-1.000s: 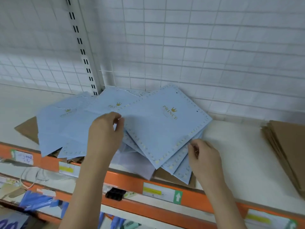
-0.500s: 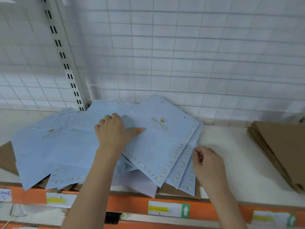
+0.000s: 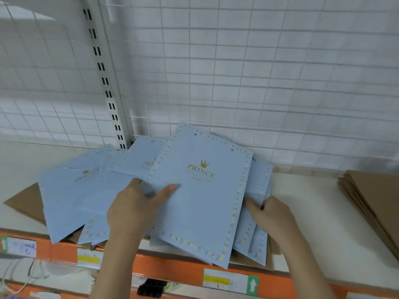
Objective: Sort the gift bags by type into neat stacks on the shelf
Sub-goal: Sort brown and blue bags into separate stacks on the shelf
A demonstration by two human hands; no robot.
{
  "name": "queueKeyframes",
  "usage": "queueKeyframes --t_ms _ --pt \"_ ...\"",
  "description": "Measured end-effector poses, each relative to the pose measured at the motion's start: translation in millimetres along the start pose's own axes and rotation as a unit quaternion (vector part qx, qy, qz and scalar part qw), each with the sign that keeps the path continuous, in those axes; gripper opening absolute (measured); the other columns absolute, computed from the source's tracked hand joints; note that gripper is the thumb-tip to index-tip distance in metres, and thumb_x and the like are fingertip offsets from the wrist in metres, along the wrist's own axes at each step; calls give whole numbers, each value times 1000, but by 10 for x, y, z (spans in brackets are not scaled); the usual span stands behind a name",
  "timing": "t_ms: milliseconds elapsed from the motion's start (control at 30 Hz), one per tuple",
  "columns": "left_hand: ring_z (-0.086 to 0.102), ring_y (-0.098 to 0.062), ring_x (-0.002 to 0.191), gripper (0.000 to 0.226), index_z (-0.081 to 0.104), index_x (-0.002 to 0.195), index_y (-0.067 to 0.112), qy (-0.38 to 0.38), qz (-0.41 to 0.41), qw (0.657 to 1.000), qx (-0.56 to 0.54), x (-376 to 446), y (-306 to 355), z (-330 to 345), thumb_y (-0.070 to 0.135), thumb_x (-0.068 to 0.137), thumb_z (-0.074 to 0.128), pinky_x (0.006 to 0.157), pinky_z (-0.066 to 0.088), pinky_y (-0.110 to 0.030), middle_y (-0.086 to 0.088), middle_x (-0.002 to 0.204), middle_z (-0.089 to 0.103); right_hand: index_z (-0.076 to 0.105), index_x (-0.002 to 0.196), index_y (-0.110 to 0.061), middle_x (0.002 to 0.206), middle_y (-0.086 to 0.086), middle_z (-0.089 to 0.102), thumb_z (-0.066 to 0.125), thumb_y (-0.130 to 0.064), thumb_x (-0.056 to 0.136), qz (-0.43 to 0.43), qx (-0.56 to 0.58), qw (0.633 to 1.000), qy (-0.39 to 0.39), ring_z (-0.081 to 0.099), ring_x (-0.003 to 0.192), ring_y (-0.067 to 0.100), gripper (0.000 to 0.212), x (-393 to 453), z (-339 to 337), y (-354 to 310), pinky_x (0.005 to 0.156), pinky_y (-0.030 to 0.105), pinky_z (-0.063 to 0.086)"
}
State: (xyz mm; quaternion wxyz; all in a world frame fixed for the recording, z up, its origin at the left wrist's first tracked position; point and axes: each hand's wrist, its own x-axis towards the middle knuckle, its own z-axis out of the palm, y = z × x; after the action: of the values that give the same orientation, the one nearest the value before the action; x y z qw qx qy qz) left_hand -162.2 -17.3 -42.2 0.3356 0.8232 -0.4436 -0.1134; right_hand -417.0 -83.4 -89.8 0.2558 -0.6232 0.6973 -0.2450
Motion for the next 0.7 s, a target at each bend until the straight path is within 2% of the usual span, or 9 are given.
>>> queueKeyframes --t_ms 133,200,367,433,500,533,600,700 --pt "51 -17 66 64 42 72 14 15 12 997 -68 -89 -36 -34 74 53 54 52 34 -29 0 71 54 56 86 -9 72 3 62 57 -57 79 6 109 994 -20 61 62 15 49 -32 -66 26 48 23 38" --pt "49 -12 66 56 42 71 16 21 18 995 -92 -109 7 -26 68 61 61 51 33 -28 1 73 54 51 95 -6 81 6 62 57 -49 84 3 166 986 15 61 69 17 44 -100 -166 16 52 27 40" --pt "46 -14 65 50 39 71 17 26 42 992 -112 -177 235 83 61 70 63 50 29 -28 2 71 49 37 108 -9 78 4 48 49 -32 94 -10 273 956 110 49 67 17 30 -274 -504 106 59 34 45" --pt "45 -12 64 46 40 70 17 20 51 991 -124 -252 343 149 58 74 61 50 28 -28 1 70 49 39 107 -16 76 3 47 46 -31 95 -25 274 952 133 46 66 16 20 -341 -658 210 57 34 42" --pt "43 -13 60 45 38 67 17 14 64 989 -131 -350 454 227 54 78 59 49 27 -29 0 66 45 41 95 -27 73 1 48 47 -29 94 -47 269 946 172 47 64 17 7 -407 -810 356 55 32 37" --pt "41 -15 58 45 36 65 16 13 70 989 -132 -399 504 261 52 80 58 49 26 -29 0 64 42 41 92 -28 75 2 53 49 -30 93 -55 266 943 191 52 67 20 8 -438 -877 420 58 33 39" --pt "38 -16 55 47 34 63 13 11 83 988 -132 -512 641 363 49 83 56 48 24 -30 0 60 38 43 102 -23 82 3 61 50 -33 92 -53 253 942 215 59 72 19 16 -491 -1026 600 57 32 42" --pt "35 -16 54 46 32 61 13 4 95 986 -138 -718 912 563 45 85 55 48 24 -32 0 59 35 45 108 -16 83 -11 59 52 -32 91 -36 247 940 231 55 73 2 24 -545 -1274 949 53 21 37"
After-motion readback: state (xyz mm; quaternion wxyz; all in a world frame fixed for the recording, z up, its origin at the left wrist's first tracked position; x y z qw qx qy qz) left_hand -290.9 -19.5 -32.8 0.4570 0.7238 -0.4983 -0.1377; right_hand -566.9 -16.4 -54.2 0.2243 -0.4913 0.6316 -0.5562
